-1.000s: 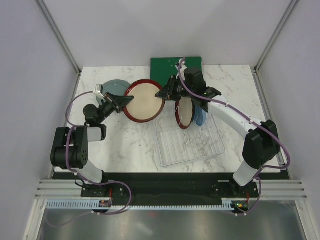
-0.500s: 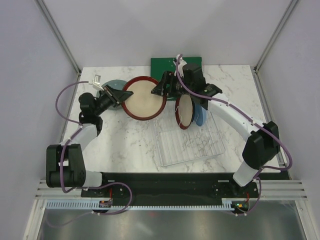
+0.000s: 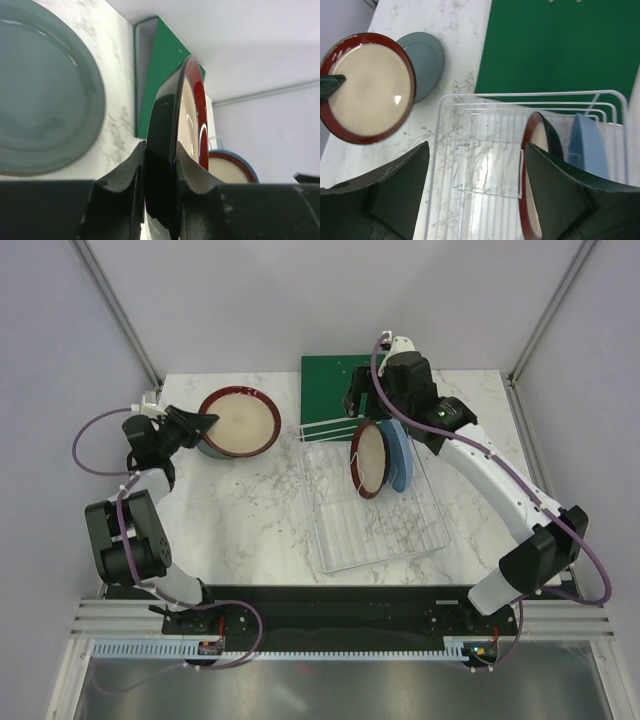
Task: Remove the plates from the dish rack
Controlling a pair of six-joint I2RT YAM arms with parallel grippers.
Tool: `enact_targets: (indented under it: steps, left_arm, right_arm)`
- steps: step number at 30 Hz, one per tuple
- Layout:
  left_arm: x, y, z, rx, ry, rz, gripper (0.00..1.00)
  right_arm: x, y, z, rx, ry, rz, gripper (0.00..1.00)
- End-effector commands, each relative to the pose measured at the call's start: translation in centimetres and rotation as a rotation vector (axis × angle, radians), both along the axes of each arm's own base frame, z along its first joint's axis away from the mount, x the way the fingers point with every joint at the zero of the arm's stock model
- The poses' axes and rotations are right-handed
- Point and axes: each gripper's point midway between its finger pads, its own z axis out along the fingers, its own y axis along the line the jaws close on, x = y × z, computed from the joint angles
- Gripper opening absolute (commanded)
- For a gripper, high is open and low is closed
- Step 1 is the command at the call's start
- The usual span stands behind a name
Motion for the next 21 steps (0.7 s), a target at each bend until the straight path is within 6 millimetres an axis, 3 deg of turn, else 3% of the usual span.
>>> enact_targets:
  steps: [1,3,4,5,10,11,21]
  left_arm:
    - [3.5,3.2,2.5,0.049,-0.108,0.037,0.02]
    - [4.6,4.1,1.2,0.027,-0.086,0.043,0.02]
    - [5.3,4.4,1.5,0.023,-0.103,0.046,0.02]
    - [6.1,4.7,-0.6,-0.012,-0.06,0.046,0.02]
    - [8.5,5.7,-3.3,-0.04,-0.032,0.063,0.02]
    - [9.0,5.7,-4.7,-0.048,-0.005,0.057,0.02]
    - [11.6,7.3,-7.7,-0.03,0.019,0.094,0.02]
  right_arm:
    - [-1.2,-3.7,2.4,-0.108,-0.072,-0.082,0.84]
    - [-1.6,-4.1,2.4,-0.108,-0.073,-0.085,0.84]
    - [-1.7,-4.2,2.0,-0.115,-0.067,-0.085,0.84]
    - [-1.7,-4.3,1.9,-0.121,-0.066,-0.088,0.83]
    - [-1.7,-5.2,0.9,-0.182,-0.051,-0.103,0.83]
    - [-1.5,-5.5,0.6,-0.204,-0.049,-0.111,0.83]
    - [-1.5,-6.3,-2.9,-0.29,0.016,-0.108,0.83]
